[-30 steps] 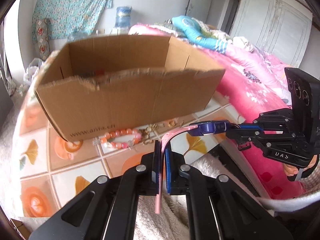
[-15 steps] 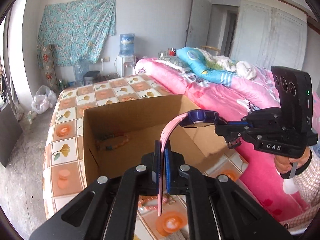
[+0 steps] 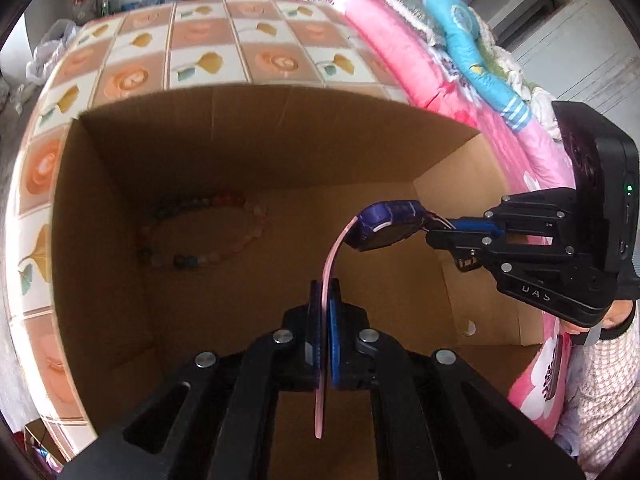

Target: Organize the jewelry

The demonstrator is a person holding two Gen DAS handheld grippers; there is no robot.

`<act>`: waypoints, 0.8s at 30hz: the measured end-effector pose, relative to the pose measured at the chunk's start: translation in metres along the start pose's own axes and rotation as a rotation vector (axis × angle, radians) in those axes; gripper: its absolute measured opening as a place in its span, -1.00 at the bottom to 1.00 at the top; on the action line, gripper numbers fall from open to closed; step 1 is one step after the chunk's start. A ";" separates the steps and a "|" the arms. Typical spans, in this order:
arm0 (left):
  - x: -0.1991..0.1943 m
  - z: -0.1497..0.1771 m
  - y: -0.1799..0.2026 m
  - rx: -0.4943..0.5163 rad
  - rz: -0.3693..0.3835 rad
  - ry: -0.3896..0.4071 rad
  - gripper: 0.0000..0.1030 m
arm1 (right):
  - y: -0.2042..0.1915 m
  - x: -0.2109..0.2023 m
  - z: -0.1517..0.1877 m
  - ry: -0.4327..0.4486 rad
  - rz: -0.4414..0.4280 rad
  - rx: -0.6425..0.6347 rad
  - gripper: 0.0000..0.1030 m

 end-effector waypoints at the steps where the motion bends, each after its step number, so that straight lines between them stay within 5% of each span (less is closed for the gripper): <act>1: 0.011 -0.004 -0.005 -0.023 -0.014 -0.042 -0.78 | 0.003 0.003 -0.004 0.009 0.014 0.011 -0.88; 3: 0.023 -0.010 -0.013 -0.069 -0.018 -0.097 -0.58 | 0.002 0.003 -0.008 0.034 0.048 -0.002 -0.77; 7: 0.015 -0.017 -0.014 -0.059 -0.081 -0.047 -0.06 | -0.003 -0.003 -0.005 0.115 0.100 -0.028 -0.59; 16: -0.034 -0.007 -0.008 -0.026 -0.156 0.144 0.03 | -0.013 -0.025 0.012 0.248 0.019 0.016 -0.56; 24: -0.089 0.044 0.006 0.009 -0.223 0.318 0.21 | -0.042 -0.014 0.018 0.138 -0.079 -0.011 -0.54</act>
Point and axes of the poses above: each gripper's, at about its wrist camera, not at the fingertips, and x roughly the way its jaws point, y to its right, z to its underside, the point moved 2 cm from there along x, roughly the way its jaws point, and after that the axes turned 8 degrees about x, right-handed, at the moved point
